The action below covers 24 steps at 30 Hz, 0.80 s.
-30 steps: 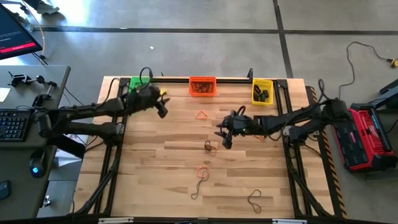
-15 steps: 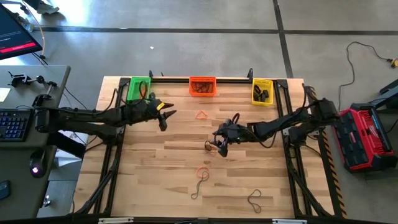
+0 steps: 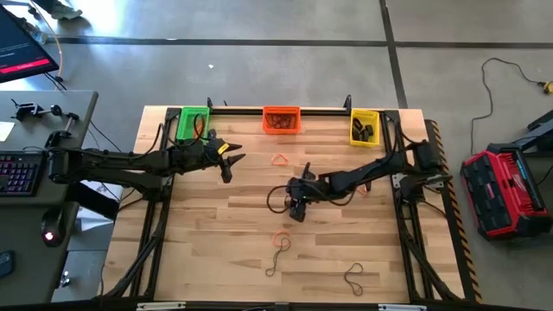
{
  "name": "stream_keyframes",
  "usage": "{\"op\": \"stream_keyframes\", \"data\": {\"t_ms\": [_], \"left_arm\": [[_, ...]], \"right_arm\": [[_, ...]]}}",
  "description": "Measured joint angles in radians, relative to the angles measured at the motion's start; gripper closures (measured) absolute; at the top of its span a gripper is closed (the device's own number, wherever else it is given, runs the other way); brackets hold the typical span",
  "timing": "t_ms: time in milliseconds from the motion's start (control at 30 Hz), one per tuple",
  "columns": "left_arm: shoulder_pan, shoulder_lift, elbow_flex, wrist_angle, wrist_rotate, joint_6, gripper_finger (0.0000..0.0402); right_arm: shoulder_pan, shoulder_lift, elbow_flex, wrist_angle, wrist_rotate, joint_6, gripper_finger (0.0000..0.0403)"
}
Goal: Sort rubber bands into baskets
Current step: Put the left black rubber band into the yellow bin
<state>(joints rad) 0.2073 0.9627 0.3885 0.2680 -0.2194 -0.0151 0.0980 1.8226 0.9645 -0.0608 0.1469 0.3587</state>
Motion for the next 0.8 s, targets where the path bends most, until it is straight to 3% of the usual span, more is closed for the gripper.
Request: {"op": "stream_keyframes", "data": {"t_ms": [233,300,500,800], "left_arm": [[0.000,0.000,0.000,-0.002,0.000,0.000,0.0257],[0.000,0.000,0.000,-0.002,0.000,0.000,0.0257],[0.000,0.000,0.000,-0.005,0.000,0.000,0.0257],[0.000,0.000,0.001,-0.008,0.000,0.009,0.0257]], "right_arm": [[-0.027,0.007,0.049,-0.062,-0.001,-0.032,0.0369],[-0.029,0.001,0.070,-0.064,0.001,-0.068,0.0393],[-0.027,-0.029,0.174,-0.215,0.026,-0.136,0.0393],[-0.093,-0.218,0.270,-0.637,0.326,-0.124,0.0401]]}}
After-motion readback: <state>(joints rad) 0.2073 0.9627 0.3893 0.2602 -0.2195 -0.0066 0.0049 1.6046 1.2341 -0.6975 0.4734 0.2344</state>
